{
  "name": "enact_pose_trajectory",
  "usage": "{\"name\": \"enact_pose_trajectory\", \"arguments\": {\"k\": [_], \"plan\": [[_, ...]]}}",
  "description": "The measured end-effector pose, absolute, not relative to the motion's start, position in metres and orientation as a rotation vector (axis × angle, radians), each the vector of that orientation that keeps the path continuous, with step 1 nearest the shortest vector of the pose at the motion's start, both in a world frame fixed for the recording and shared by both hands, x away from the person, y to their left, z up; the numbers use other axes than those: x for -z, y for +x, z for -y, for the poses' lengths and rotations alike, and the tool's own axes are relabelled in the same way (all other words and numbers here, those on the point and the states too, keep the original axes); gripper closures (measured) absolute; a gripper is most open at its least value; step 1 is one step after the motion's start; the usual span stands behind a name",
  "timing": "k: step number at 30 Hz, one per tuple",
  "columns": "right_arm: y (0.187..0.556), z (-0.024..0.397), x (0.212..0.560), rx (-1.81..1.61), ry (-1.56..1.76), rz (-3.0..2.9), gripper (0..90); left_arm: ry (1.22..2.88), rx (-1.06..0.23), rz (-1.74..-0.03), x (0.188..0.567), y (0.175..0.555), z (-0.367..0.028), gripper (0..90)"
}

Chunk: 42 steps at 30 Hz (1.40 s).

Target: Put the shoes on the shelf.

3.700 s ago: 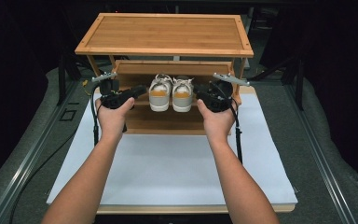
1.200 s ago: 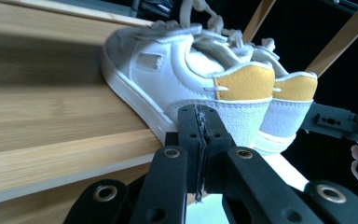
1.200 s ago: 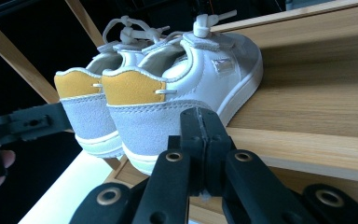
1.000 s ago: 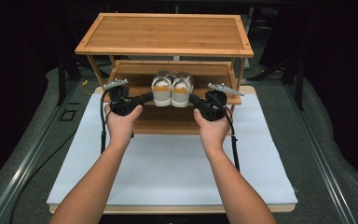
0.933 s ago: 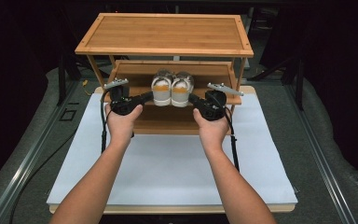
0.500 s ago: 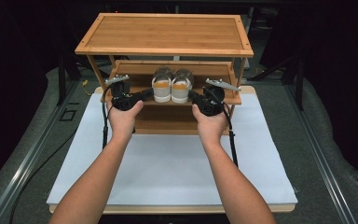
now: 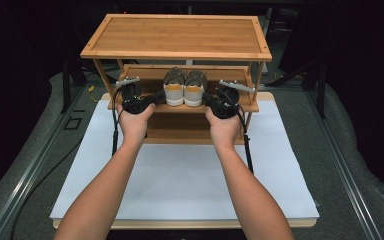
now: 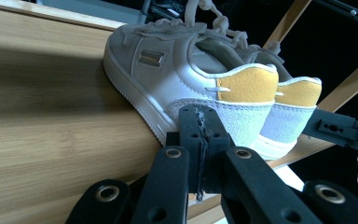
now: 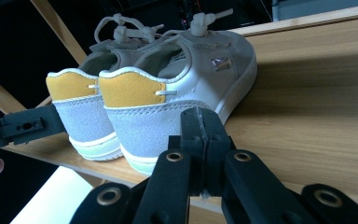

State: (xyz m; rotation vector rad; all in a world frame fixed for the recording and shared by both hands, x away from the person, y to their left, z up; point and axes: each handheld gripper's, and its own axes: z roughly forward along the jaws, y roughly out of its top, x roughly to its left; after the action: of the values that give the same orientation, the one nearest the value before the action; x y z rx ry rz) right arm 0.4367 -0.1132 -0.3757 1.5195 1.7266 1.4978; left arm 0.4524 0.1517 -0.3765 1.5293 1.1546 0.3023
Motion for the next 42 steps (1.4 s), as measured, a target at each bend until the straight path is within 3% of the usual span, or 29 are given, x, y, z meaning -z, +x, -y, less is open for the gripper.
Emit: {"name": "enact_pose_trajectory", "arguments": {"k": [24, 42], "plan": [[0.453, 0.11, 0.377, -1.469, 1.544, -1.721, 90.0, 1.513, -0.311, -1.185, 0.38, 0.467, -0.149, 89.6], [0.441, 0.112, 0.369, -1.497, 1.517, -1.701, 86.1, 1.527, -0.293, -1.161, 0.38, 0.455, -0.153, 88.4]]}}
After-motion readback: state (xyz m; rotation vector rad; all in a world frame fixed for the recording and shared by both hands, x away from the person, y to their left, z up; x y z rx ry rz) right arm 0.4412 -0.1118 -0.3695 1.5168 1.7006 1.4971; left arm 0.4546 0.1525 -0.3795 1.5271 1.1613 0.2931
